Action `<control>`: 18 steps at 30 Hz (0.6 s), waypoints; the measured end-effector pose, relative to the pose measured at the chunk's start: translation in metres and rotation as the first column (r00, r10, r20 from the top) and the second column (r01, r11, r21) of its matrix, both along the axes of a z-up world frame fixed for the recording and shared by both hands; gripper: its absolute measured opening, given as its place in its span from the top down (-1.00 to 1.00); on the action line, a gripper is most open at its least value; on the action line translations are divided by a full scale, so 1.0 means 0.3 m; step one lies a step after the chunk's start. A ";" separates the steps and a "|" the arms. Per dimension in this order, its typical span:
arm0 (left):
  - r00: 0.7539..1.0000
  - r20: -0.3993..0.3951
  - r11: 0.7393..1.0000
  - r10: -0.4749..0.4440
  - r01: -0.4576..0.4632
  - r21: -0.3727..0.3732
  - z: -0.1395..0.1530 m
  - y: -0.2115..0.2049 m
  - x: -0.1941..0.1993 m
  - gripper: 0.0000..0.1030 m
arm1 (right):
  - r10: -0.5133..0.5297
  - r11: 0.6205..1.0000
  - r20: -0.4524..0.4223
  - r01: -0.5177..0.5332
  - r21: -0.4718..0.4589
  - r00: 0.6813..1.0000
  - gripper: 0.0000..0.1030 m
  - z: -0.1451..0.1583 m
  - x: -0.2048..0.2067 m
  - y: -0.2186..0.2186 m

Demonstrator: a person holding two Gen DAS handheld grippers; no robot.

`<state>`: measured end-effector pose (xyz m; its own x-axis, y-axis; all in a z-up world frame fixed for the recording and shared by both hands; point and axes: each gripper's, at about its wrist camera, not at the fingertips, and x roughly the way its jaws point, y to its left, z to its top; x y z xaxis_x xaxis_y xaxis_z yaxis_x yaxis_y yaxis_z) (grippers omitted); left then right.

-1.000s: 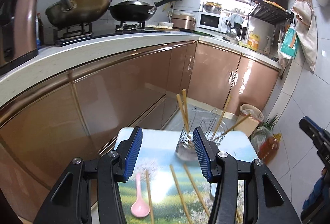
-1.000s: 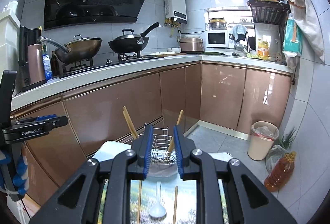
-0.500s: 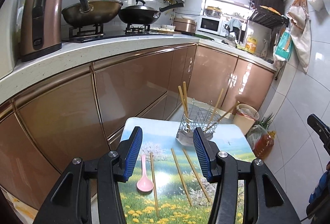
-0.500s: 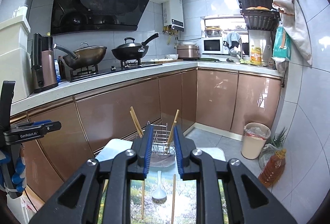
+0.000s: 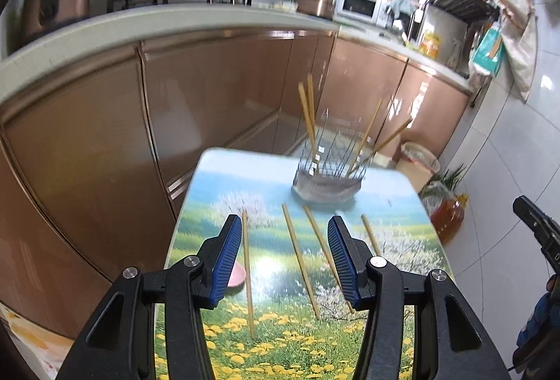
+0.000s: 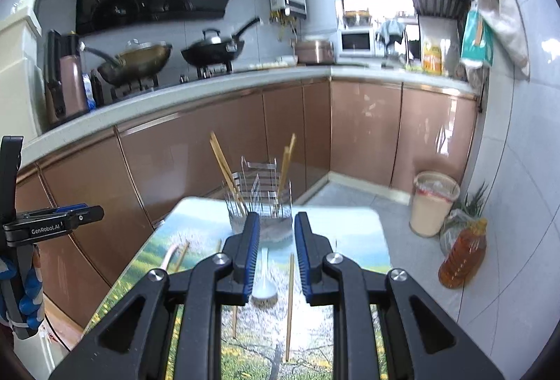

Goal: Organize utensils
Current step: 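Withdraw both tools and lower them toward the remaining bamboo chopsticks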

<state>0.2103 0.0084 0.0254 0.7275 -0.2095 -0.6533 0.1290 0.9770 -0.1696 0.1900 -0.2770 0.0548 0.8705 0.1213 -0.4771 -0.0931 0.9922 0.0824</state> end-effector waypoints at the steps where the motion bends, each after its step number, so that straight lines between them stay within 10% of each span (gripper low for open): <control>1: 1.000 -0.020 1.000 0.000 0.000 0.002 -0.026 -0.009 0.024 0.02 | 0.001 1.000 -0.019 -0.001 0.002 1.000 0.62 -0.026 0.023 -0.004; 18: 0.964 -0.267 1.000 0.002 0.004 0.025 -0.401 -0.128 0.379 0.02 | 0.029 0.999 -0.281 -0.022 0.028 0.959 0.62 -0.418 0.426 -0.049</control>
